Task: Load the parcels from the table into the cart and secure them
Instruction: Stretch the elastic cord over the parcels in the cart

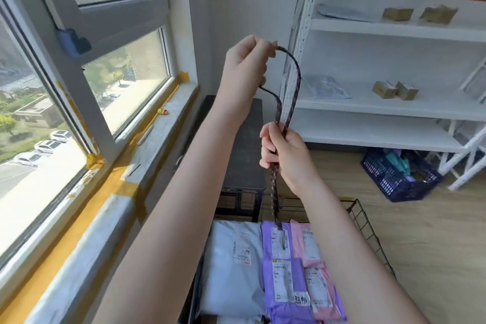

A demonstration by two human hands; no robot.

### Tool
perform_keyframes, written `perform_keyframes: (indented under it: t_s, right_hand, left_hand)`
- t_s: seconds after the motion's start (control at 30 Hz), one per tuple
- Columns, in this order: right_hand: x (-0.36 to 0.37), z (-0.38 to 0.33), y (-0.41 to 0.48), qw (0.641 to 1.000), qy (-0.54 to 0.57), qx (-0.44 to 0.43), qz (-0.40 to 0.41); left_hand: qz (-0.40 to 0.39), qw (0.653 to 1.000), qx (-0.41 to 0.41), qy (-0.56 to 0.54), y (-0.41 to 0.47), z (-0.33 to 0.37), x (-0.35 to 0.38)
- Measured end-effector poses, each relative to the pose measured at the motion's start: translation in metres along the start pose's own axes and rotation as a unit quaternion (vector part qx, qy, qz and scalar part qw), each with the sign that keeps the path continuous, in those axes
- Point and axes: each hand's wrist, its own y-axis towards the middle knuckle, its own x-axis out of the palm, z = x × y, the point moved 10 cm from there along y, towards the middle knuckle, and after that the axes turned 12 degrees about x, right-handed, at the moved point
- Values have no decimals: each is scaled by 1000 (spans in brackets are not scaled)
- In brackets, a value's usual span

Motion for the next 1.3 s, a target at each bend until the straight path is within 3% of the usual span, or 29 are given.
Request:
perform_keyframes:
  t_s: [0.1, 0.17, 0.27, 0.33, 0.5, 0.63, 0.73, 0.97, 1.07, 1.3]
  right_hand:
    - [-41, 12, -12, 997, 68, 25, 24]
    - [-69, 19, -22, 993, 107, 35, 36]
    - [-113, 29, -38, 987, 147, 41, 49]
    - [-142, 36, -51, 986, 146, 50, 60]
    - [-208, 59, -86, 989, 82, 86, 87]
    - [-258, 77, -112, 987, -83, 94, 97]
    - [-281, 94, -126, 971, -195, 115, 71]
    - [-294, 150, -128, 950, -222, 219, -31]
    - [-283, 159, -122, 942, -245, 217, -73]
    - [-269, 171, -105, 951, -209, 213, -83]
  left_hand:
    - [8, 988, -155, 23, -45, -72, 16]
    - [-24, 964, -264, -21, -96, -122, 44]
    - [-101, 925, -352, -99, -181, -167, 108]
    - [-94, 906, -396, -116, -229, -188, 140]
    - [-127, 897, -422, -16, -312, -229, 193]
    - [-109, 889, -442, 41, -366, -234, 202]
    - [-51, 887, -456, 54, -392, -243, 192]
    - [84, 883, -454, 81, -400, -240, 145]
    - [155, 871, -463, 50, -399, -245, 130]
    - [224, 868, -442, 18, -374, -248, 123]
